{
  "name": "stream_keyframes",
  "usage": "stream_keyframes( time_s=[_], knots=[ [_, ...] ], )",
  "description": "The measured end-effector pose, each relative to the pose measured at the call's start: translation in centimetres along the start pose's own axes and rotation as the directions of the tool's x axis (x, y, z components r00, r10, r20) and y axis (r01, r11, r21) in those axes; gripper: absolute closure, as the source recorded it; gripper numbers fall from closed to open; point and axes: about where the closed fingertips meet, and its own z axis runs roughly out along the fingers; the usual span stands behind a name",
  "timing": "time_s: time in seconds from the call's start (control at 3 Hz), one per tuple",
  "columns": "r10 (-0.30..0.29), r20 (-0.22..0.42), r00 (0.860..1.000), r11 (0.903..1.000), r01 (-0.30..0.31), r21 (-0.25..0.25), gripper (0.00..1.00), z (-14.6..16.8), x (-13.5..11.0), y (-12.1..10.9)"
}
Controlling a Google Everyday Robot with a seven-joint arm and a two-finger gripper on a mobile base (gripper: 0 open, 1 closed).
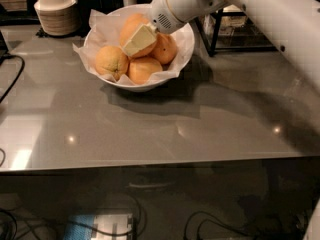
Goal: Pick orange from white bowl
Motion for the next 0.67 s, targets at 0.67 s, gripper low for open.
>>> stream_keyframes(
  time_s=[0.67],
  knots=[
    [-0.139, 0.341, 0.930, 0.9855, 0.097, 0.140, 1.00, -7.0, -6.8, 3.4]
  ],
)
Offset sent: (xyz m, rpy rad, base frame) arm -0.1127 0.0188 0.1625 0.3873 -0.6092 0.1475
